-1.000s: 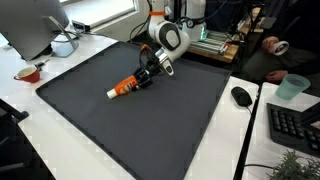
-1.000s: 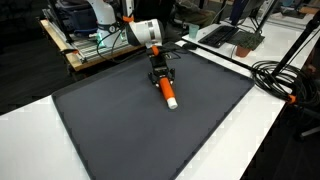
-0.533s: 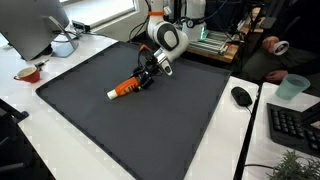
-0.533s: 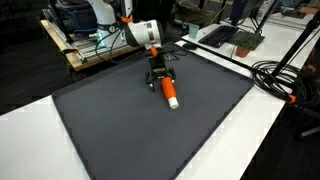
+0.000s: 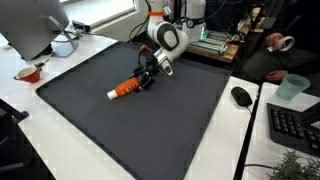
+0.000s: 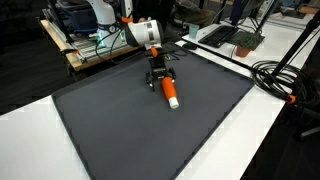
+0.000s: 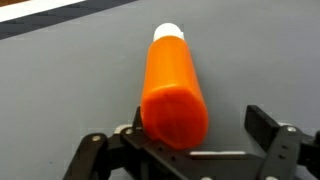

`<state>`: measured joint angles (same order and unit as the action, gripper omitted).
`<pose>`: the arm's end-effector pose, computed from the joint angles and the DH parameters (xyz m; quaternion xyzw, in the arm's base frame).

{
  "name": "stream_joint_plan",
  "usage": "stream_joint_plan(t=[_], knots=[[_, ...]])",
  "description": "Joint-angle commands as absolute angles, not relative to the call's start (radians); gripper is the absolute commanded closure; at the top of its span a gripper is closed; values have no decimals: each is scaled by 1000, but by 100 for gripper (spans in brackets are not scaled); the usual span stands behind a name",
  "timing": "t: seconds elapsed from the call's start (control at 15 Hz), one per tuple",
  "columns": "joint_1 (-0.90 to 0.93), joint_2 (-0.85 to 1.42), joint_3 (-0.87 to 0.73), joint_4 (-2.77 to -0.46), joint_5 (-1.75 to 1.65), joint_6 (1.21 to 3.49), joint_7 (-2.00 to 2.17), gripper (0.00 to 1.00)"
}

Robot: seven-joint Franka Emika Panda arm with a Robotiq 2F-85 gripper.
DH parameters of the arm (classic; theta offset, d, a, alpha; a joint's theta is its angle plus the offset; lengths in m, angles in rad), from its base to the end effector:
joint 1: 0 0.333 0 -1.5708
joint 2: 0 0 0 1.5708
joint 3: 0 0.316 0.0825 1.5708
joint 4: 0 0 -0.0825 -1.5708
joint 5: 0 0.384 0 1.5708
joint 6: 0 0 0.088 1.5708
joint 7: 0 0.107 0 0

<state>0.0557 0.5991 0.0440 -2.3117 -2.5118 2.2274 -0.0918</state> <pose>0.4690 0.0316 0.0666 0.2235 0.8243 -0.0937 0.5116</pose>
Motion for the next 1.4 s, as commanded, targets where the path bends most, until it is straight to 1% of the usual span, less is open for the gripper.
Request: stream_joint_plan(t=[0.0,0.4,0.67,0.8,1.0,1.33], knots=[[46,583,57,-2314,-2512,2291,-125,0],[41,524,59,-2352,-2509,2374,-141,0],[33,445,72,-2392,-2507,2534,-145,0],[30,366,88,-2436,-2508,2630,-124,0],[16,194,98,-2554,-2509,2739,-69,0],[19,-72,95,-2673,-2507,2958,-4,0]])
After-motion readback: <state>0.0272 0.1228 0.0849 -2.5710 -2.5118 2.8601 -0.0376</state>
